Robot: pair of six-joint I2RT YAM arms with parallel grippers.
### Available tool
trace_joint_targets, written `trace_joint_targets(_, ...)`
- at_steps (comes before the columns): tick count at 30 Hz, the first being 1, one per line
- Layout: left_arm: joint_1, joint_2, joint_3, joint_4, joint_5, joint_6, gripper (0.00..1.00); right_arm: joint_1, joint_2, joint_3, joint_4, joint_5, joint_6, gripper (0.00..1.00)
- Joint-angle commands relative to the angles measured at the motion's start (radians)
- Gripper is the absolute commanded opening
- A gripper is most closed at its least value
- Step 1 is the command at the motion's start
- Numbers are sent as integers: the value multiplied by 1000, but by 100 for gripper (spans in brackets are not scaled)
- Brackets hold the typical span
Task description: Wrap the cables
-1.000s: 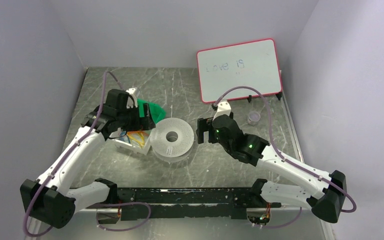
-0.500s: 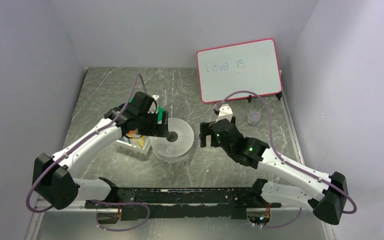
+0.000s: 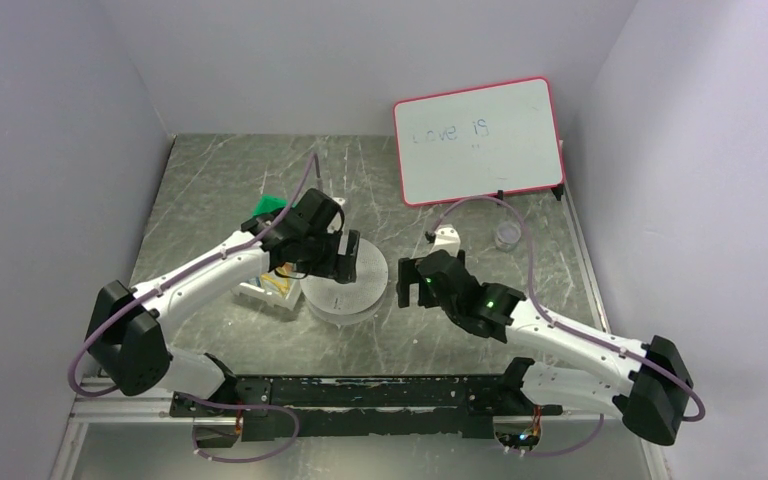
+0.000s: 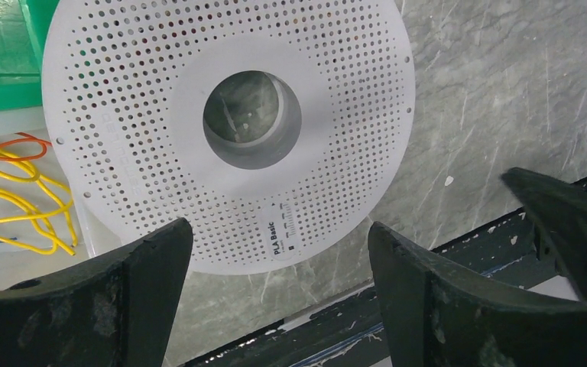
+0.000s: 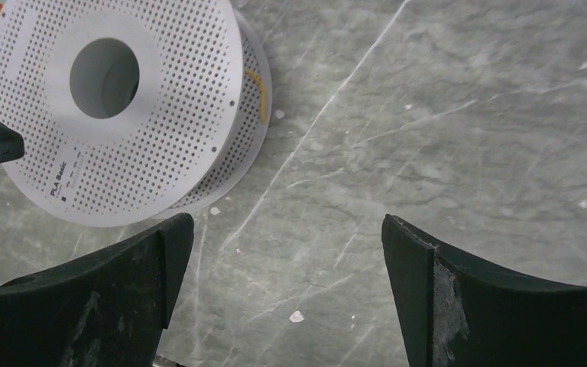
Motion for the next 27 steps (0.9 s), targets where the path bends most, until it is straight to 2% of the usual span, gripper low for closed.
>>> trace_joint_targets(1, -17, -41, 8, 14, -44, -46, 89, -11, 43, -40, 130, -91, 68, 96)
trace_joint_targets(14, -20, -287, -84, 17, -218, -135, 90, -150, 234, -121, 528, -444, 227, 87)
trace_joint_targets(17, -20, -333, -97, 4, -258, -149, 91, -160, 269, -115, 573, -462, 246, 84)
trace_joint_targets(22, -19, -410, -144, -114, -405, -344, 95, -178, 319, -91, 591, -460, 255, 82)
trace_joint_targets(27, -14, -472, -154, -283, -488, -554, 100, -186, 328, -89, 598, -443, 259, 82)
